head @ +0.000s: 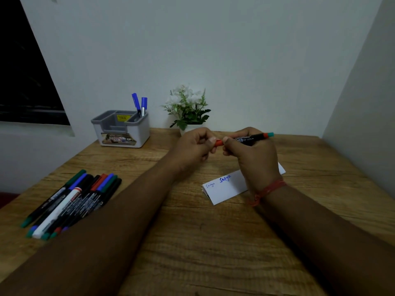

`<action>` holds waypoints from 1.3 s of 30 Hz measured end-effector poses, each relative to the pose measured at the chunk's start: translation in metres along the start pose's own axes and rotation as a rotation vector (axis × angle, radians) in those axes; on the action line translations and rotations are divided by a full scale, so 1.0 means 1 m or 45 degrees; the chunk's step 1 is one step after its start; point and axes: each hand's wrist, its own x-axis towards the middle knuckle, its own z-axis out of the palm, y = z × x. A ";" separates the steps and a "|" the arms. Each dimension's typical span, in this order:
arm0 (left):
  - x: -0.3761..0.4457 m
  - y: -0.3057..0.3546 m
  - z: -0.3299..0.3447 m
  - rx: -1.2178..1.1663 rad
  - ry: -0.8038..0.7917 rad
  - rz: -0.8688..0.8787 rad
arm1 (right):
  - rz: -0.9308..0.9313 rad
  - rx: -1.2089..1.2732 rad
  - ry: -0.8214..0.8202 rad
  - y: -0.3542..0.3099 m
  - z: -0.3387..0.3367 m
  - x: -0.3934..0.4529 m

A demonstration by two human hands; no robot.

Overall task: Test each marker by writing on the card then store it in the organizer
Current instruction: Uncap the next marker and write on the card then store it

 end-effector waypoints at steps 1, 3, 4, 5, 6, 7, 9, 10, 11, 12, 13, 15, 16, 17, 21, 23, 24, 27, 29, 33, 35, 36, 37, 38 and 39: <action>0.001 -0.003 -0.005 0.104 0.099 -0.008 | 0.037 0.046 0.076 0.000 -0.005 0.005; 0.002 -0.012 -0.023 0.181 0.286 -0.066 | 0.126 0.231 0.220 0.000 -0.021 0.018; 0.001 -0.014 -0.029 0.157 0.322 -0.068 | 0.163 0.313 0.244 0.001 -0.029 0.023; 0.000 -0.015 -0.030 0.164 0.314 -0.048 | 0.194 0.357 0.237 0.002 -0.035 0.026; -0.001 -0.014 -0.025 0.228 0.264 -0.022 | 0.213 0.359 0.208 0.004 -0.037 0.027; -0.002 -0.013 -0.017 0.324 0.190 -0.008 | 0.214 0.333 0.171 0.006 -0.036 0.027; -0.003 -0.014 0.000 0.522 0.075 0.014 | 0.183 0.255 0.115 0.009 -0.033 0.027; -0.004 -0.015 0.004 0.599 0.057 0.025 | 0.167 0.219 0.099 0.010 -0.032 0.027; -0.005 -0.015 0.004 0.653 0.053 0.034 | 0.156 0.193 0.091 0.012 -0.033 0.027; -0.004 -0.016 0.002 0.695 0.051 0.039 | 0.151 0.175 0.089 0.013 -0.034 0.028; -0.003 -0.018 0.000 0.721 0.043 0.036 | 0.151 0.166 0.089 0.016 -0.036 0.029; -0.002 -0.021 0.000 0.774 -0.002 0.049 | 0.159 0.159 0.082 0.020 -0.037 0.029; -0.002 -0.022 0.001 0.803 -0.034 0.057 | 0.163 0.147 0.075 0.023 -0.037 0.029; -0.002 -0.024 0.001 0.828 -0.060 0.056 | 0.168 0.132 0.066 0.025 -0.036 0.028; 0.000 -0.027 -0.004 0.880 -0.069 0.045 | 0.187 0.071 0.035 0.029 -0.034 0.027; 0.001 -0.025 -0.007 0.936 -0.061 0.020 | 0.184 0.035 0.040 0.030 -0.034 0.027; 0.001 -0.024 -0.008 0.971 -0.075 0.002 | 0.188 0.021 0.046 0.031 -0.033 0.026; 0.000 -0.025 -0.008 1.081 -0.171 -0.040 | 0.259 0.017 0.045 0.034 -0.031 0.023; -0.001 -0.026 -0.006 1.154 -0.267 -0.064 | 0.314 0.046 0.026 0.035 -0.028 0.021; -0.003 -0.023 -0.006 1.227 -0.426 -0.081 | 0.398 0.125 0.053 0.033 -0.024 0.020; -0.003 -0.022 -0.006 1.282 -0.478 -0.085 | 0.443 0.191 0.071 0.032 -0.022 0.019; -0.003 -0.022 -0.006 1.300 -0.499 -0.094 | 0.460 0.213 0.075 0.031 -0.021 0.018; -0.003 -0.023 -0.006 1.306 -0.514 -0.103 | 0.472 0.223 0.079 0.030 -0.020 0.017; -0.003 -0.023 -0.006 1.300 -0.523 -0.110 | 0.480 0.226 0.084 0.030 -0.020 0.017; -0.003 -0.024 -0.007 1.289 -0.530 -0.115 | 0.485 0.224 0.087 0.029 -0.020 0.017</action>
